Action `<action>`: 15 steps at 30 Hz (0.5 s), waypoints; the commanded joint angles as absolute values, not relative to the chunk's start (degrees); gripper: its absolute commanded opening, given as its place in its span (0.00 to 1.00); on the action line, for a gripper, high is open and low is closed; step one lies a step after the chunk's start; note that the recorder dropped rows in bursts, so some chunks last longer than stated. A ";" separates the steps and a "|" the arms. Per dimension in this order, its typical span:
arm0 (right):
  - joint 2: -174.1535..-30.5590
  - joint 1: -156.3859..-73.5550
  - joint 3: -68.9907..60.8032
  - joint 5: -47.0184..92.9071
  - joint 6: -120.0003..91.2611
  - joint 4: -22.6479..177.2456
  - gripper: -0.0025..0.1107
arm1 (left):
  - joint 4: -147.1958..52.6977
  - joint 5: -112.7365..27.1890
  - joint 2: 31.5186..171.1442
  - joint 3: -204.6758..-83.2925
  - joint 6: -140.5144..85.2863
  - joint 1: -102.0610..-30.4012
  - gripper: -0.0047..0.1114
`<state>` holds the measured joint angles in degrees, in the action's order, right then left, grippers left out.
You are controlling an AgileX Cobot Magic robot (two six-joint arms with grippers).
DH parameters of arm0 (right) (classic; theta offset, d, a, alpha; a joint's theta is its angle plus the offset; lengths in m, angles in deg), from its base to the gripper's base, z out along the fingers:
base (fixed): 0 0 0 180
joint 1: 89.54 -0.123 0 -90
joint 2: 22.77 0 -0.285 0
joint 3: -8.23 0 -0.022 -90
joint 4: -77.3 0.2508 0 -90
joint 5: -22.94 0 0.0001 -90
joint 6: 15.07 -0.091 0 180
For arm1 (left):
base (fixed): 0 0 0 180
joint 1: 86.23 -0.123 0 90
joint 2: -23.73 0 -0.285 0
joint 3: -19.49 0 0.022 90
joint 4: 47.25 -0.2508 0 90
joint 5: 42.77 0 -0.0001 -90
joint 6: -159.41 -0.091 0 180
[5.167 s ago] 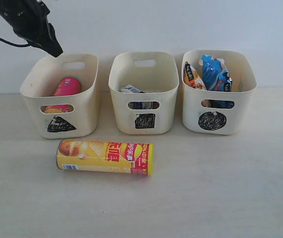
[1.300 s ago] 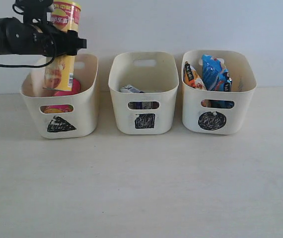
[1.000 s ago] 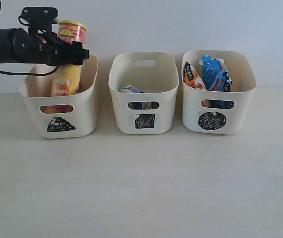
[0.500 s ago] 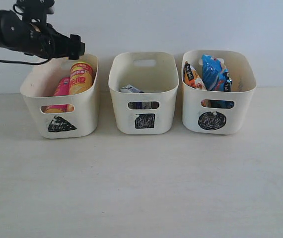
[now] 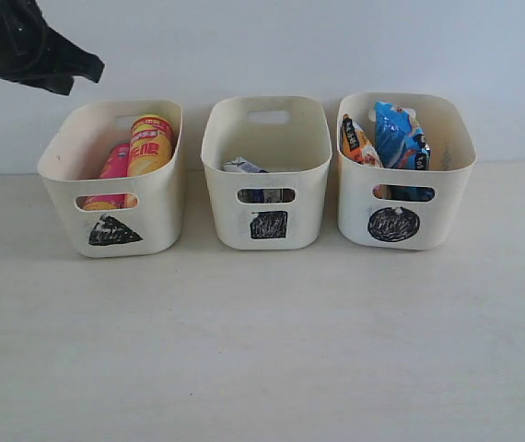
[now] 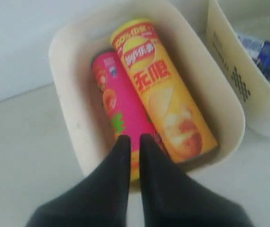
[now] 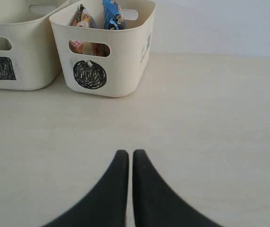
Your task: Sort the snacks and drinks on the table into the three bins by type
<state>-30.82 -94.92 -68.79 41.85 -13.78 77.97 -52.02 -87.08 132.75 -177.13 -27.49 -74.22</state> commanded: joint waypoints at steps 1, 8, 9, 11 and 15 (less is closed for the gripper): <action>-30.56 -94.72 -68.99 41.60 -13.61 78.03 0.02 | -52.85 -91.25 126.56 -173.46 -27.70 -74.32 0.07; -30.56 -94.72 -68.99 41.60 -13.61 78.03 0.02 | -52.71 -89.20 113.31 -160.75 -26.68 -74.32 0.07; -30.56 -94.72 -68.99 41.60 -13.61 78.03 0.02 | -52.71 -88.17 111.55 -158.88 -26.68 -74.32 0.07; -30.56 -94.72 -68.99 41.60 -13.61 78.03 0.02 | -52.62 -85.37 106.95 -154.00 -25.98 -74.32 0.07; -30.56 -94.72 -68.99 41.60 -13.61 78.03 0.02 | -51.78 -81.17 98.36 -145.20 -23.54 -74.32 0.07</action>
